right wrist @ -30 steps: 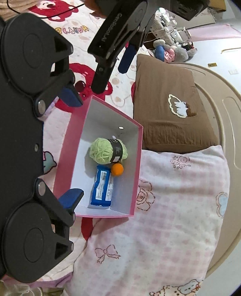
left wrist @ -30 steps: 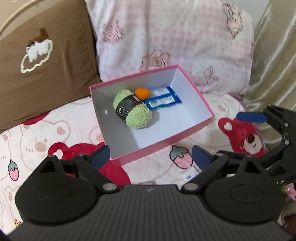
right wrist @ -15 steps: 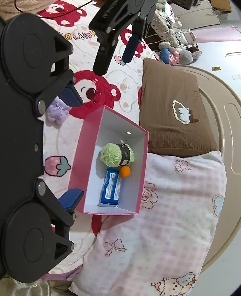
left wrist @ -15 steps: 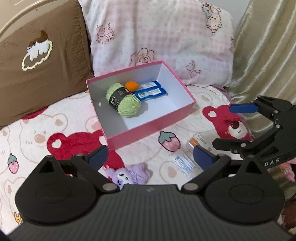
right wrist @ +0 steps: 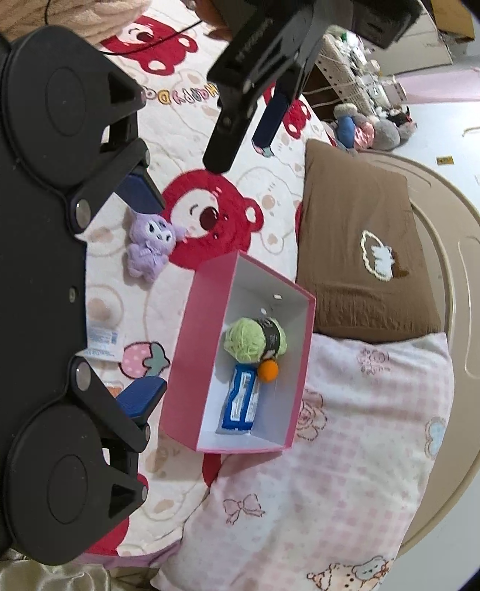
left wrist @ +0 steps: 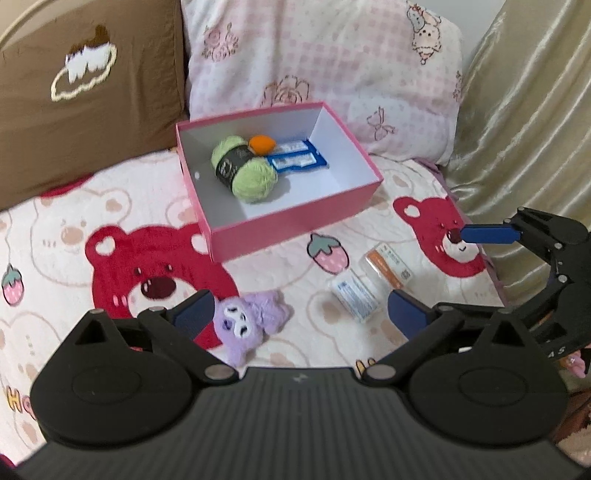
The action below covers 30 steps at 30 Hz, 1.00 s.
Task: Organize objects
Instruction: 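Move the left tool toward the purple plush toy beside the box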
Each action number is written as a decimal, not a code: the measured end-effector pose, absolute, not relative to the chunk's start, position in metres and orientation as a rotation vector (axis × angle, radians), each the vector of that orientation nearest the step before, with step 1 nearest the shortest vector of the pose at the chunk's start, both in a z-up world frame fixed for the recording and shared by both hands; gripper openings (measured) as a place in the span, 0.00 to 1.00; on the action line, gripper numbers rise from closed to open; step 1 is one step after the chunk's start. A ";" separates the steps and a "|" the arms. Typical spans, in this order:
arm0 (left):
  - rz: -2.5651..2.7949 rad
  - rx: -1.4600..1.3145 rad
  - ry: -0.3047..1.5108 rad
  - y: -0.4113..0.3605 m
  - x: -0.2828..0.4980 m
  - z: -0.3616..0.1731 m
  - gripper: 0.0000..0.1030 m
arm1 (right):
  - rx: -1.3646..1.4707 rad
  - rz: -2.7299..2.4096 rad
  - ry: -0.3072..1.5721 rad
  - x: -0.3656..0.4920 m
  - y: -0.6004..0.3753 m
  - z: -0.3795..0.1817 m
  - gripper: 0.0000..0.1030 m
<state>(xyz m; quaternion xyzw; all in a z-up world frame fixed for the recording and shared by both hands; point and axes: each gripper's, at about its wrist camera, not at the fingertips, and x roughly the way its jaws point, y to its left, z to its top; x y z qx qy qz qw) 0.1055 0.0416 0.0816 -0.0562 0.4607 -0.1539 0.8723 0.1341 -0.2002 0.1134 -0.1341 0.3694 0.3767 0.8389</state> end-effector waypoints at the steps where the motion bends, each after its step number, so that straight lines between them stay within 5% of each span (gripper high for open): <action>1: -0.324 -0.121 0.967 0.043 0.104 0.078 0.99 | -0.284 0.799 0.783 0.132 -0.199 0.112 0.94; 30: -0.264 -0.298 0.959 0.081 0.092 -0.032 0.98 | -0.360 0.950 0.814 0.105 -0.142 0.034 0.94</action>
